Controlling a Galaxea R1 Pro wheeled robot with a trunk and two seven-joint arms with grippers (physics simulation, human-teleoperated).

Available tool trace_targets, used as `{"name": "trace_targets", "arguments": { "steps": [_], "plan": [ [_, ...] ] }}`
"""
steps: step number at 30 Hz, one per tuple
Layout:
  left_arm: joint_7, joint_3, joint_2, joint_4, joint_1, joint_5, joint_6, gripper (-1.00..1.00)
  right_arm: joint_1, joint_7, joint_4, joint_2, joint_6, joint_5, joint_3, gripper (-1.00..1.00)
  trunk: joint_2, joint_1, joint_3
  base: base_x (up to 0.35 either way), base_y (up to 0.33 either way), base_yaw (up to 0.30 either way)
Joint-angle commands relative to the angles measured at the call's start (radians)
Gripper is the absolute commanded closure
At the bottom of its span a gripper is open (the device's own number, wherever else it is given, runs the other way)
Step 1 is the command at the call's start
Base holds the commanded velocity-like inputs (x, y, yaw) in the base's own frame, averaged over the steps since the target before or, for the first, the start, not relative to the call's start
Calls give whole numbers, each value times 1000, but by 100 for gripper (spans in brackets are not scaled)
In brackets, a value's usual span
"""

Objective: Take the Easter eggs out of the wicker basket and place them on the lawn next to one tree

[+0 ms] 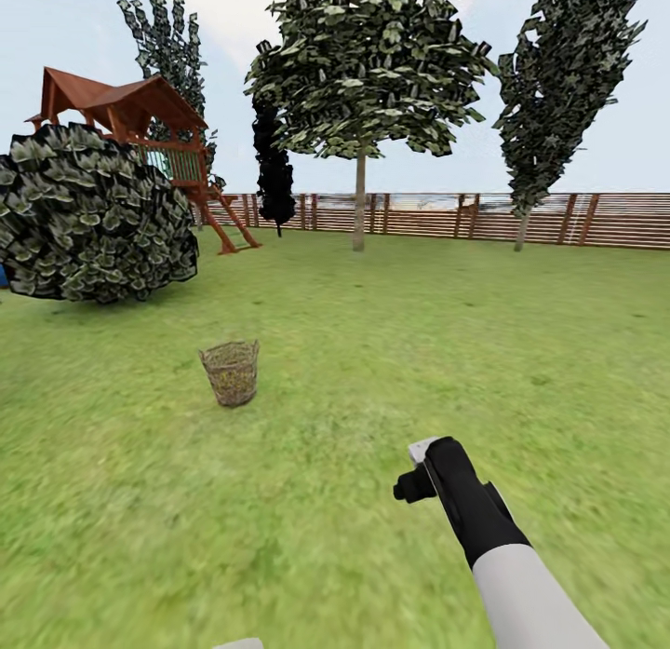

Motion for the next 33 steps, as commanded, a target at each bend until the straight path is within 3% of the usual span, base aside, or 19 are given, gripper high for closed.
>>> {"name": "trace_targets", "arguments": {
  "steps": [1, 6, 8, 10, 11, 12, 13, 14, 16, 19, 22, 25, 33],
  "plan": [
    [-8, 2, 1, -3, 0, 19, 3, -100, -1, 9, 0, 1, 4, 11, 0, -100, -1, 1, -1, 342, 143, 0],
    [-15, 12, 25, -37, 3, 39, 12, -100, -1, 9, 3, 8, 4, 11, 0, -100, -1, 1, -1, 343, 144, 0],
    [-17, 17, 37, -92, 3, 51, 39, -100, -1, 9, 5, 12, 4, 11, 0, -100, -1, 1, -1, 343, 145, 0],
    [-19, 18, 43, -192, 4, 65, 133, -100, -1, 9, 6, 14, 4, 11, 1, -100, -1, 1, -1, 343, 145, 0],
    [-20, 19, 46, -286, 5, 73, 230, -100, -1, 9, 7, 14, 4, 11, 1, -100, -1, 1, -1, 343, 145, 0],
    [-20, 19, 47, -339, 6, 77, 282, -100, -1, 9, 7, 15, 4, 11, 2, -100, -1, 1, -1, 343, 145, 0],
    [-21, 21, 49, -450, 8, 81, 384, -100, -1, 9, 7, 15, 3, 11, 2, -100, -1, 1, -1, 343, 145, 0],
    [-21, 22, 49, -506, 9, 83, 430, -100, -1, 9, 7, 15, 3, 11, 2, -100, -1, 1, -1, 343, 145, 0],
    [-21, 25, 49, -706, 11, 90, 579, -100, -1, 9, 7, 16, 3, 11, 3, -100, -1, 1, -1, 343, 145, 0],
    [-19, 28, 47, -855, 12, 126, 701, -100, -1, 9, 7, 17, 3, 11, 6, -100, -1, 1, -1, 343, 145, 0],
    [-16, 41, 48, -899, 9, 173, 744, -100, -1, 9, 7, 19, 2, 11, 8, -100, -1, 1, -1, 343, 145, 0],
    [-13, 82, 50, -920, 4, 219, 764, -100, -1, 8, 5, 20, -1, 10, 10, -100, -1, 1, -1, 342, 143, 0],
    [-8, 116, 67, -929, -3, 244, 774, -100, -1, 8, -3, 27, -2, 7, 24, -100, -1, 1, -1, 343, 127, 0]
  ]
}}
